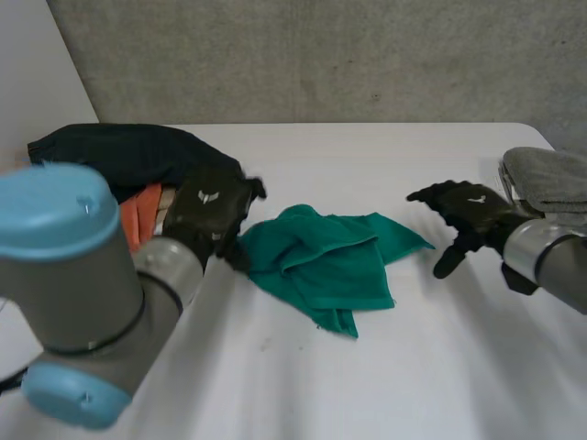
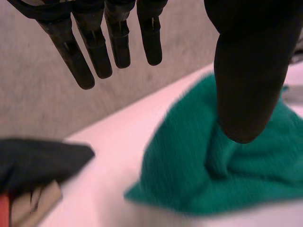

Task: Fold the laundry.

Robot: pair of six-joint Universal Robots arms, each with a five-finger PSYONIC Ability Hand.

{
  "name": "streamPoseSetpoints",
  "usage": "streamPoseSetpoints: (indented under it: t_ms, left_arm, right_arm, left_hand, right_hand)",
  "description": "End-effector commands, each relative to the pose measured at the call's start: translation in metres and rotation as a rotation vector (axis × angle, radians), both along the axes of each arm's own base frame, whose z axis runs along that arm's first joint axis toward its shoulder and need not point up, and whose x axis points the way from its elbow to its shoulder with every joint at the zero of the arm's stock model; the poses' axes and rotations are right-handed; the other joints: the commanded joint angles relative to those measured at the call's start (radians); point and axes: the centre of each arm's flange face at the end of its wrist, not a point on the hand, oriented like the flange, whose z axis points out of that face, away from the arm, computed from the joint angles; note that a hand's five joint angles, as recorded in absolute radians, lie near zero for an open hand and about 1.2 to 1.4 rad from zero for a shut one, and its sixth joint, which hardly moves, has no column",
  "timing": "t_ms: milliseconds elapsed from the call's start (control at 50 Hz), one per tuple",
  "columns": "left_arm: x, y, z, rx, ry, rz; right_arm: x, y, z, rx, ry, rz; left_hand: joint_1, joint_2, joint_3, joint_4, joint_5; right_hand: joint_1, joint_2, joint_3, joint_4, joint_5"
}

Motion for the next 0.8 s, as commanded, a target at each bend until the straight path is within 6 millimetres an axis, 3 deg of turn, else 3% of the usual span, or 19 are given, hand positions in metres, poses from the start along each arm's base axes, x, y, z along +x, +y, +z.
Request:
streamPoseSetpoints:
  t_ms: [20, 160, 240, 400, 460, 520, 540, 560, 600, 640, 660, 680, 720, 740, 760, 800]
  left_arm:
    - [-0.002, 0.011, -0.033, 0.08, 0.023, 0.01]
    - [-0.016, -0.007, -0.059, 0.153, 0.072, -0.008]
    - [-0.029, -0.021, -0.063, 0.148, 0.102, -0.041]
    - [-0.049, -0.049, -0.077, 0.132, 0.123, -0.054]
    - [-0.054, -0.057, -0.082, 0.138, 0.134, -0.048]
    - [-0.06, -0.064, -0.087, 0.15, 0.161, -0.044]
    - [-0.061, -0.065, -0.088, 0.154, 0.166, -0.044]
    - [-0.061, -0.067, -0.085, 0.153, 0.183, -0.041]
    - [-0.061, -0.068, -0.083, 0.151, 0.188, -0.037]
    - [-0.061, -0.07, -0.071, 0.13, 0.206, -0.036]
    - [-0.06, -0.071, -0.063, 0.113, 0.216, -0.035]
    - [-0.055, -0.074, -0.032, 0.059, 0.249, -0.029]
    - [-0.047, -0.076, -0.007, 0.015, 0.278, -0.019]
    - [-0.043, -0.078, 0.004, -0.006, 0.29, -0.011]
    - [-0.035, -0.079, 0.026, -0.048, 0.31, 0.0]
    - [-0.028, -0.078, 0.045, -0.082, 0.327, 0.006]
  right_arm:
    - [0.032, -0.003, -0.021, 0.009, 0.006, 0.082]
    - [0.054, -0.019, -0.038, -0.061, -0.001, 0.129]
    - [0.059, -0.028, -0.045, -0.077, -0.01, 0.131]
    - [0.081, -0.02, -0.058, -0.067, -0.015, 0.193]
    - [0.084, -0.021, -0.064, -0.058, -0.014, 0.197]
    - [0.087, -0.02, -0.065, -0.059, -0.016, 0.206]
    - [0.088, -0.019, -0.064, -0.063, -0.016, 0.211]
    - [0.088, -0.019, -0.062, -0.068, -0.017, 0.211]
    - [0.089, -0.021, -0.052, -0.093, -0.022, 0.208]
    - [0.089, -0.022, -0.039, -0.124, -0.026, 0.206]
    - [0.086, -0.024, -0.021, -0.169, -0.026, 0.2]
    - [0.085, -0.024, -0.012, -0.19, -0.029, 0.197]
    - [0.084, -0.022, 0.007, -0.232, -0.036, 0.196]
    - [0.082, -0.019, 0.027, -0.276, -0.045, 0.195]
    - [0.082, -0.016, 0.037, -0.298, -0.05, 0.193]
    - [0.08, -0.012, 0.057, -0.34, -0.061, 0.189]
  left_hand:
    - [0.082, 0.097, 0.097, 0.104, 0.1]
    - [0.071, 0.086, 0.085, 0.092, 0.089]
    - [0.015, 0.03, 0.029, 0.036, 0.033]
    - [0.032, 0.047, 0.047, 0.054, 0.05]
    - [0.076, 0.091, 0.09, 0.097, 0.094]
    - [0.457, 0.472, 0.471, 0.478, 0.475]
    - [0.609, 0.624, 0.623, 0.631, 0.627]
    - [0.977, 0.992, 0.991, 0.998, 0.995]
    - [0.98, 0.995, 0.995, 1.002, 0.998]
    - [0.98, 0.995, 0.995, 1.002, 0.998]
    - [0.98, 0.995, 0.995, 1.002, 0.998]
    - [0.98, 0.995, 0.995, 1.002, 0.998]
    - [0.98, 0.995, 0.995, 1.002, 0.998]
    - [0.98, 0.995, 0.995, 1.002, 0.998]
    - [0.98, 0.995, 0.995, 1.002, 0.998]
    - [0.98, 0.995, 0.995, 1.002, 0.998]
  right_hand:
    - [0.094, 0.108, 0.108, 0.106, 0.094]
    - [0.252, 0.267, 0.267, 0.265, 0.253]
    - [0.25, 0.264, 0.264, 0.262, 0.25]
    - [0.288, 0.302, 0.302, 0.3, 0.288]
    - [0.492, 0.507, 0.506, 0.505, 0.492]
    - [0.742, 0.756, 0.756, 0.754, 0.742]
    - [1.028, 1.042, 1.042, 1.04, 1.028]
    - [1.172, 1.186, 1.186, 1.184, 1.172]
    - [1.173, 1.188, 1.187, 1.186, 1.173]
    - [1.173, 1.188, 1.187, 1.186, 1.173]
    - [1.173, 1.188, 1.187, 1.186, 1.173]
    - [1.173, 1.188, 1.187, 1.186, 1.173]
    - [1.173, 1.188, 1.187, 1.186, 1.173]
    - [1.173, 1.188, 1.187, 1.186, 1.173]
    - [1.173, 1.188, 1.187, 1.186, 1.173]
    - [1.173, 1.188, 1.187, 1.186, 1.173]
